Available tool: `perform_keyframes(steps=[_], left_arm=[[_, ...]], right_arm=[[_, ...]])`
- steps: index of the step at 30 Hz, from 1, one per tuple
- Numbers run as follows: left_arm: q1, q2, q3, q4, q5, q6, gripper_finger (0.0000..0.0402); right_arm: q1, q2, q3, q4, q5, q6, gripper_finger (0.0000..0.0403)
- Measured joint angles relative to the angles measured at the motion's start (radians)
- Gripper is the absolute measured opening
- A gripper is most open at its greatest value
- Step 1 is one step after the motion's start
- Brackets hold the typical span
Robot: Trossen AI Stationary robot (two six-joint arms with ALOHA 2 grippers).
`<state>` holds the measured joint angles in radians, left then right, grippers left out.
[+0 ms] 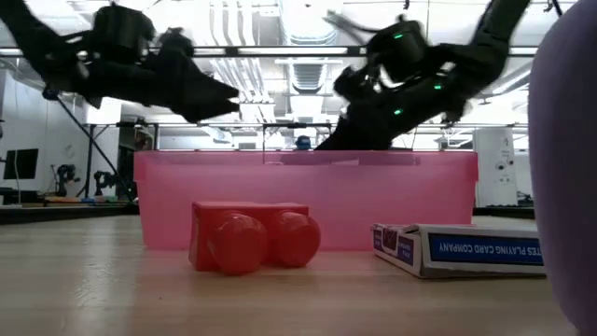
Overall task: Pick & Place Toys
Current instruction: Put the blue game piece into the transparent bin
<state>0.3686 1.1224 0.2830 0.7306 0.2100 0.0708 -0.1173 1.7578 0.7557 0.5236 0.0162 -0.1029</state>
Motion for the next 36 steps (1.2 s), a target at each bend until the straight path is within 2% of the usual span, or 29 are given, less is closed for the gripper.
perform_keyframes(steps=[6,15,19,29,36], left_arm=[[-0.004,-0.119,-0.103,0.008,-0.049,-0.005,0.0376],[-0.004,-0.165,-0.189,0.005,-0.064,-0.046,0.0376],[-0.003,-0.165,-0.209,0.003,-0.068,-0.018,0.0376],[-0.003,-0.165,-0.239,0.002,-0.073,0.026,0.0376],[-0.003,-0.165,-0.239,-0.019,-0.073,0.026,0.0376]], right_arm=[[-0.045,0.031,0.147,-0.204,-0.024,-0.07,0.0302],[-0.158,-0.005,0.346,-0.611,-0.192,-0.06,0.0302],[-0.181,0.025,0.397,-0.663,-0.249,-0.057,0.0302],[-0.176,0.2,0.542,-0.757,-0.254,-0.028,0.0302],[-0.141,0.267,0.629,-0.873,-0.253,-0.114,0.0302]])
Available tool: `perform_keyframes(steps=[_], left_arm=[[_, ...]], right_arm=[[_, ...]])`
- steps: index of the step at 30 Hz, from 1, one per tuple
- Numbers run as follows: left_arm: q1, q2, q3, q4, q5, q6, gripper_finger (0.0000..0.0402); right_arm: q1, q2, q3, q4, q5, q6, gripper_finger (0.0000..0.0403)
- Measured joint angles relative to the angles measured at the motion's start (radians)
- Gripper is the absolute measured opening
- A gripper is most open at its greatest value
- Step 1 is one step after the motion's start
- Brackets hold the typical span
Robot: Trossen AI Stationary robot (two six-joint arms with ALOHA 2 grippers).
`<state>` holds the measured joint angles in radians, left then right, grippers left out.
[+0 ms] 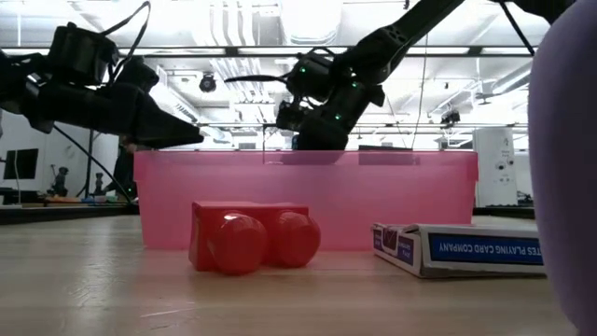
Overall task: Pick & Place Toys
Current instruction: Put the blue game piece into the transparent bin
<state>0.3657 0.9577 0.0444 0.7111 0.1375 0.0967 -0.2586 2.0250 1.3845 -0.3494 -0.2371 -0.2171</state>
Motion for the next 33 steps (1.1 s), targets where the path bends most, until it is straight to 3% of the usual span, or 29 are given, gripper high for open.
perform_keyframes(steps=[23,33], left_arm=[[0.0,0.0,0.001,0.004,-0.023,0.001,0.0376],[0.0,0.0,0.001,0.004,-0.023,0.001,0.0376]], right_arm=[[0.043,0.019,0.003,-0.003,0.083,-0.042,0.0297],[0.052,0.019,0.003,-0.001,0.087,-0.042,0.02]])
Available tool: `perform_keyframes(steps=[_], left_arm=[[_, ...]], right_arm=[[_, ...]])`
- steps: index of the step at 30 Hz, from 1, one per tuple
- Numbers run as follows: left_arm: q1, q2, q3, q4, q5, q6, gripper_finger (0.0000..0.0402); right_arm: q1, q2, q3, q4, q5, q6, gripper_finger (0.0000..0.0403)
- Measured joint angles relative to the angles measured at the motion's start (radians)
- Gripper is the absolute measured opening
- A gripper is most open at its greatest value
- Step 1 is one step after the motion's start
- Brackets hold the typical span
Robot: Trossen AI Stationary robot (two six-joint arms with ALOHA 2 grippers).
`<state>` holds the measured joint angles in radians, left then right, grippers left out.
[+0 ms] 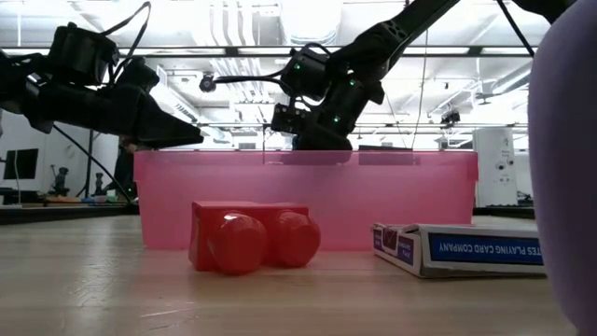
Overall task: Pick & Place Toys
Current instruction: Put the blue game piece into the transparent bin
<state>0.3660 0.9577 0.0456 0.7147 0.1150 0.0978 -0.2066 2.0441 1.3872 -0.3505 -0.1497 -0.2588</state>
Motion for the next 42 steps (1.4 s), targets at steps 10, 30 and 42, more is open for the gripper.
perform_keyframes(steps=[10,30,42], left_arm=[[0.0,0.0,0.0,0.0,0.0,0.0,0.0376],[-0.001,0.0,0.0,0.0,0.0,-0.001,0.0376],[0.0,0.0,0.0,-0.001,-0.003,-0.001,0.0376]], right_arm=[[0.006,0.0,0.0,0.001,0.003,-0.01,0.017],[0.014,0.075,0.012,-0.001,0.0,-0.01,0.017],[0.015,0.034,0.016,-0.022,0.027,-0.015,0.0065]])
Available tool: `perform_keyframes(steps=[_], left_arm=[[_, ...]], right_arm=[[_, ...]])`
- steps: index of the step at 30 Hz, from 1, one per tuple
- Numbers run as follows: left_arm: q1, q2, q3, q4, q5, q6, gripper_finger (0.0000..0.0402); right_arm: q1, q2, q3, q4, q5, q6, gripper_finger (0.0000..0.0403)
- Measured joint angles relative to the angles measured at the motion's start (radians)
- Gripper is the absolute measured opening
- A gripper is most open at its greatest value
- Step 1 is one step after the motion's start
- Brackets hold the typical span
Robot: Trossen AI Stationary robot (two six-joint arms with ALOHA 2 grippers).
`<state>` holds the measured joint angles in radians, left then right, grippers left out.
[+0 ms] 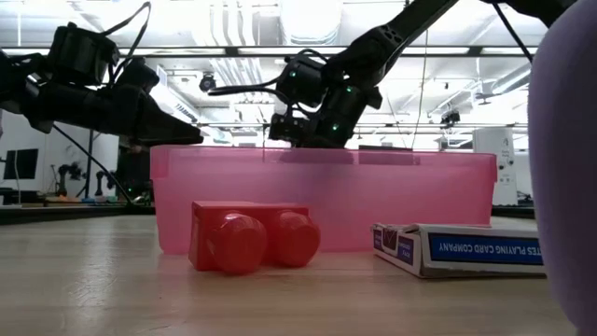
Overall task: Pick & Place Toys
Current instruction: Put the blue game piece into the transparent bin
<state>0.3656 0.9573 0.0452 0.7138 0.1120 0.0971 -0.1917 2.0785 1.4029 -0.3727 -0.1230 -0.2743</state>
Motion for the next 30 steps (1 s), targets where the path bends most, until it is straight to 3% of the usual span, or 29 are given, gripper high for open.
perform_keyframes(steps=[10,20,30], left_arm=[[0.0,0.0,0.0,0.0,0.0,0.0,0.0376],[0.0,0.0,0.0,-0.001,0.0,-0.001,0.0376],[0.0,0.0,-0.001,-0.004,0.0,-0.001,0.0376]], right_arm=[[-0.001,-0.085,0.0,-0.063,0.041,0.002,0.0068],[-0.003,-0.131,0.002,-0.07,0.101,0.023,0.0218],[-0.008,-0.135,0.015,-0.204,0.099,0.045,0.0245]])
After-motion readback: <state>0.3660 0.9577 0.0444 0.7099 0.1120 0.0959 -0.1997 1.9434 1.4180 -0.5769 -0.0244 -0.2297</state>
